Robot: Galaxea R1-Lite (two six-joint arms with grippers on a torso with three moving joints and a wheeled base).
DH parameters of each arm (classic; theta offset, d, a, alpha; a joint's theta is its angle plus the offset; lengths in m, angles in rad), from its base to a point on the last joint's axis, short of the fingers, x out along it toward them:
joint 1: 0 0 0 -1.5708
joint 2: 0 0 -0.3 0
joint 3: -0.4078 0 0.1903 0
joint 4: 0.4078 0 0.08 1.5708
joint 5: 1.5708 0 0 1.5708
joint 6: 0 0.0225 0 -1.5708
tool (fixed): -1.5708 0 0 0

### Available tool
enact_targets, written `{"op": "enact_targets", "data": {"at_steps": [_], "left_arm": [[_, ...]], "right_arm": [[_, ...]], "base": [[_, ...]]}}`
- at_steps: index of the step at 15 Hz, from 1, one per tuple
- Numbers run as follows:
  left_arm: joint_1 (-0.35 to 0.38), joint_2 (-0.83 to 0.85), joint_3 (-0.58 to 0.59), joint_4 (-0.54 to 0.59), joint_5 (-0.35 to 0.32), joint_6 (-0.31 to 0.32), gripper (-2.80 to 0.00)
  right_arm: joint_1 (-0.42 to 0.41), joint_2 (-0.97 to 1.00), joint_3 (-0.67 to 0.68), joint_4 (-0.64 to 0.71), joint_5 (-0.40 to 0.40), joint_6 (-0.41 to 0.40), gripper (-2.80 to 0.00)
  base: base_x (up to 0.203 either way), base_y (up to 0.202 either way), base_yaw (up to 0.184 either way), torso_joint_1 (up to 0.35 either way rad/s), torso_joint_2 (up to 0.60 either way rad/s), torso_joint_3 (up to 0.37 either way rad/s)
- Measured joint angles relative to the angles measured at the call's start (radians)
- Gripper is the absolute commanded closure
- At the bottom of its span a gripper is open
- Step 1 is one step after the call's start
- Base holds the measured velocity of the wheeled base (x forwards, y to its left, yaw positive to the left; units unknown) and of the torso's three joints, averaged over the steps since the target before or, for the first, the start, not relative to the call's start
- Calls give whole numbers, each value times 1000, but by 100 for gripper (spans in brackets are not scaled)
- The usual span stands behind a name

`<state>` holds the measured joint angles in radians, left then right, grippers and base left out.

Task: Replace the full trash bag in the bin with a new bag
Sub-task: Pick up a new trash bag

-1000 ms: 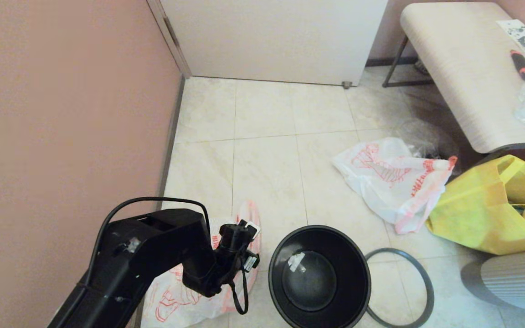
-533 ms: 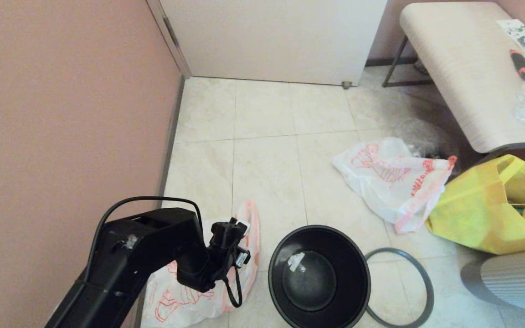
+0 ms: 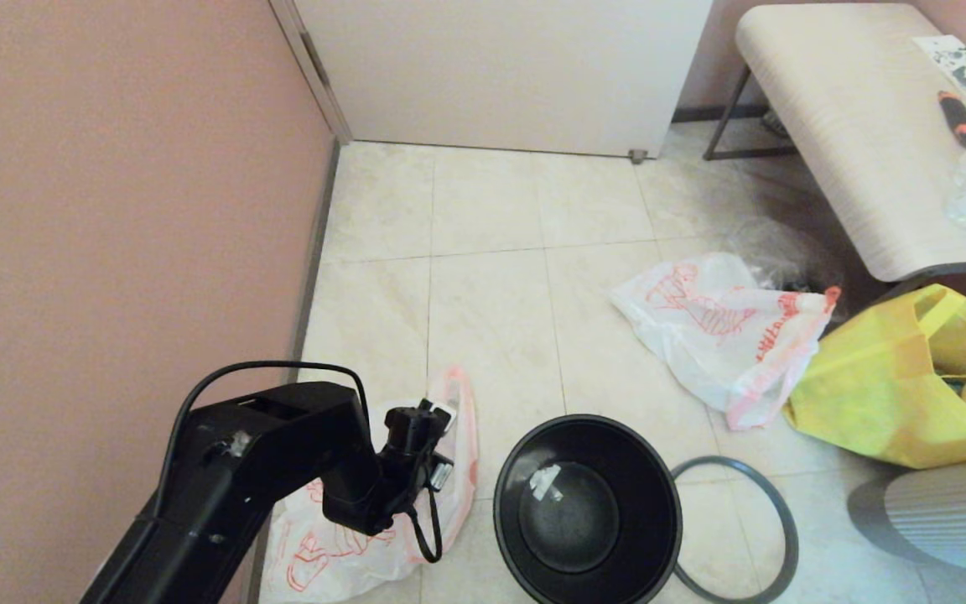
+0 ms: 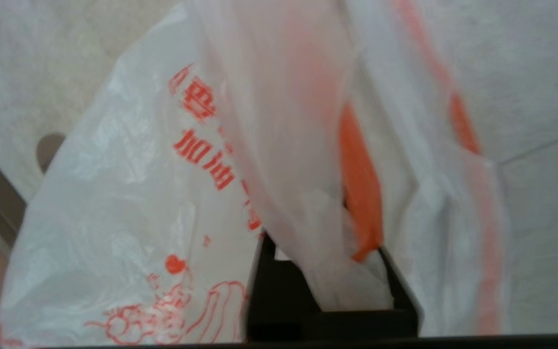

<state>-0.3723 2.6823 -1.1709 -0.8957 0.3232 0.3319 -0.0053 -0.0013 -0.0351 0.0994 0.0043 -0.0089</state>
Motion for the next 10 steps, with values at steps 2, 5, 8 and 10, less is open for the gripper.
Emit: {"op": "enact_targets", "data": {"at_steps": [2, 5, 8, 10], "left_arm": [[6, -6, 0, 1, -7, -3, 0], [16, -64, 50, 6, -12, -54, 0], [17, -217, 156, 82, -28, -136, 0], [7, -364, 228, 174, -47, -198, 0]], "right_arm": [[0, 0, 0, 0, 0, 0, 0], [0, 0, 0, 0, 0, 0, 0], [0, 0, 0, 0, 0, 0, 0], [0, 0, 0, 0, 0, 0, 0]], "base": [[0, 0, 0, 0, 0, 0], [0, 0, 0, 0, 0, 0], [0, 0, 0, 0, 0, 0], [0, 0, 0, 0, 0, 0]]}}
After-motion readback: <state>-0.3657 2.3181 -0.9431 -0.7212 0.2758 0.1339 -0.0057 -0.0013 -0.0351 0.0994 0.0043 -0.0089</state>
